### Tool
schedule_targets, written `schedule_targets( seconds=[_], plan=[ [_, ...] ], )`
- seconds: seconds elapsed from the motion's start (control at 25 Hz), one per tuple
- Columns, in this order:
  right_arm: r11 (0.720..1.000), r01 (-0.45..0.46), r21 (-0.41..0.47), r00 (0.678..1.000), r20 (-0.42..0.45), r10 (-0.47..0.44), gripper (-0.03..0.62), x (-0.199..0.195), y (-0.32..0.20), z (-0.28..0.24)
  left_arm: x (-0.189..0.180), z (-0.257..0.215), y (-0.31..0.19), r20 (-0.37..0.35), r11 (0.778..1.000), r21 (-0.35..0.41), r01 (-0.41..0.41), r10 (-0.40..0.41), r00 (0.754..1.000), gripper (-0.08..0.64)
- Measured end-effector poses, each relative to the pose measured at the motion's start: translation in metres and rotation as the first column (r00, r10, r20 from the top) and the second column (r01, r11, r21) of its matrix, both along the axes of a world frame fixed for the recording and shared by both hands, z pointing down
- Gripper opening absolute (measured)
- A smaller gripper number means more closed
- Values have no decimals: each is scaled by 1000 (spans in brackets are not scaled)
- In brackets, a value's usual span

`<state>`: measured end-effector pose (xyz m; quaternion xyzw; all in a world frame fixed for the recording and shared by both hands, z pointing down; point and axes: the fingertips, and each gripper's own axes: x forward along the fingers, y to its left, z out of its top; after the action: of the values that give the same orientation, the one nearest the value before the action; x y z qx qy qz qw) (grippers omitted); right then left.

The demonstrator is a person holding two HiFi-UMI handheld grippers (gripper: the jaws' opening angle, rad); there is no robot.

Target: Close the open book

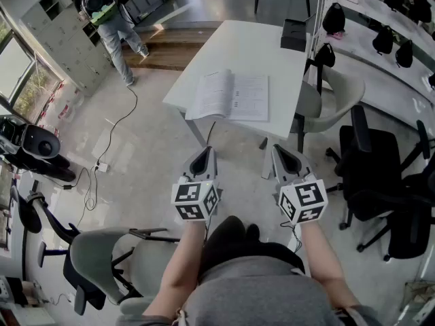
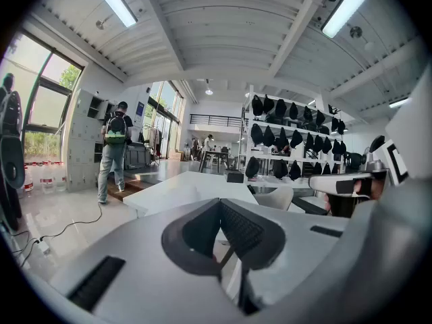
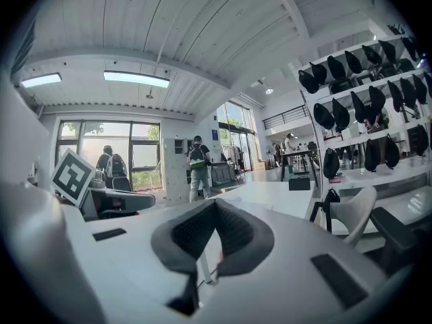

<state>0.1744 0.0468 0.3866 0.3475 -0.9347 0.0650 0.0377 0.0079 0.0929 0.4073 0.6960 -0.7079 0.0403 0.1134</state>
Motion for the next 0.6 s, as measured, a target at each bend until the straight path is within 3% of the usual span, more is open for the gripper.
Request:
schedule_targets(
  seconds=[0.16, 0.32, 0.6],
  plan=[
    [1000, 5, -3, 1000, 1, -5, 3, 0, -2, 1, 2, 2, -1, -15, 1000, 1, 1, -1, 1000, 6],
    [1000, -3, -17, 1000, -8, 3, 4, 0, -4, 8, 1, 1, -3, -94, 1000, 23, -14, 16, 995, 6],
    [999, -14, -44, 1000, 16, 14, 5, -10, -13, 13, -17, 12, -6, -62, 1000, -14, 20, -21, 998, 6]
  ],
)
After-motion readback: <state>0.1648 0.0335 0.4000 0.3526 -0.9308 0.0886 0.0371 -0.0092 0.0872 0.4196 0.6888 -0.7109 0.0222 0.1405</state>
